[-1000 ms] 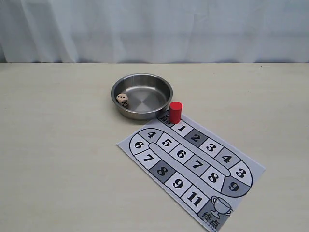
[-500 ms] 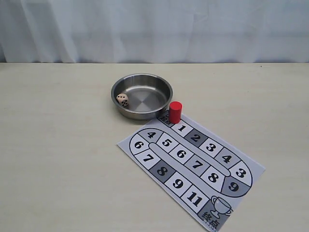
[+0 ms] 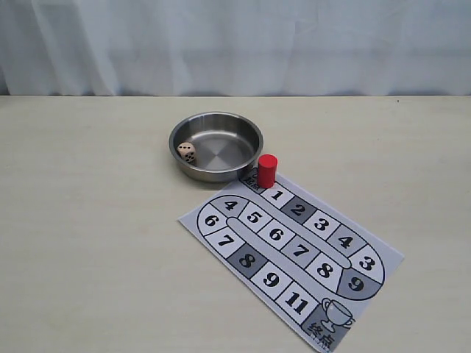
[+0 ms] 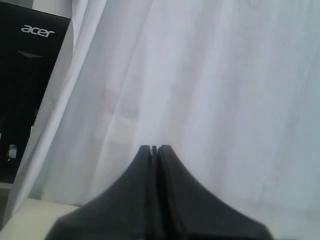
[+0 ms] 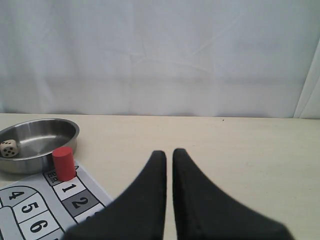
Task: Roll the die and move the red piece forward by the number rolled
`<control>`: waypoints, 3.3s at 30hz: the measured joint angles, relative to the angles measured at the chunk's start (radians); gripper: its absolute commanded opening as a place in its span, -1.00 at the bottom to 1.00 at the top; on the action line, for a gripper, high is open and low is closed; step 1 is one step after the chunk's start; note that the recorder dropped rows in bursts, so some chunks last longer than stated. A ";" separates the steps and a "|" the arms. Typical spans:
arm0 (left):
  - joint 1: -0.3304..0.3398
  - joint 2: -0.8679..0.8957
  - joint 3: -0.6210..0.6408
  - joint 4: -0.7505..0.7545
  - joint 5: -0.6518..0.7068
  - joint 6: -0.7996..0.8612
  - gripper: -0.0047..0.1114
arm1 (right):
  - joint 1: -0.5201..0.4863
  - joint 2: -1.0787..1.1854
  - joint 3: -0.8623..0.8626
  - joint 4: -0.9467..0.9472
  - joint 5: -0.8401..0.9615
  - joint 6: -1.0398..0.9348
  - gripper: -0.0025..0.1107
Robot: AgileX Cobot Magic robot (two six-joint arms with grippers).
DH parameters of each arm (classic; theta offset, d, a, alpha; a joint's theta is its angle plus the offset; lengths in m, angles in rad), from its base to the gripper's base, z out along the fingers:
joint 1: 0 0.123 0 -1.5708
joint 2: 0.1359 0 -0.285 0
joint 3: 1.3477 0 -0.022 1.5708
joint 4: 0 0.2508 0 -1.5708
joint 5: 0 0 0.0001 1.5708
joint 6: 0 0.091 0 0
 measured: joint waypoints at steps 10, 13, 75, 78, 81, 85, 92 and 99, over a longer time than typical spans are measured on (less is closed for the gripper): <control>0.000 0.420 -0.401 -0.004 0.327 0.202 -0.92 | 0.000 0.000 0.000 0.000 0.000 0.000 -0.88; 0.000 0.565 -0.491 -0.028 0.367 0.231 -0.92 | 0.000 0.000 0.000 0.000 0.000 0.000 -0.88; -0.299 2.444 -1.867 -0.365 0.922 1.216 0.15 | 0.000 0.000 0.000 0.000 0.000 0.000 -0.88; -0.299 2.465 -1.867 -0.365 0.915 1.250 0.15 | 0.000 0.000 0.000 0.000 0.000 0.000 -0.88; -0.299 2.484 -1.868 -0.365 0.890 1.270 0.15 | 0.000 0.000 0.000 0.000 0.000 0.000 -0.88; -0.299 2.512 -1.869 -0.363 0.855 1.292 0.15 | 0.000 0.000 0.000 0.000 0.000 0.000 -0.88; -0.299 2.540 -1.869 -0.327 0.829 1.296 0.15 | 0.000 0.000 0.000 0.000 0.000 0.000 -0.88; -0.299 2.540 -1.869 -0.292 0.832 1.296 0.15 | 0.000 0.000 0.000 0.000 0.000 0.000 -0.88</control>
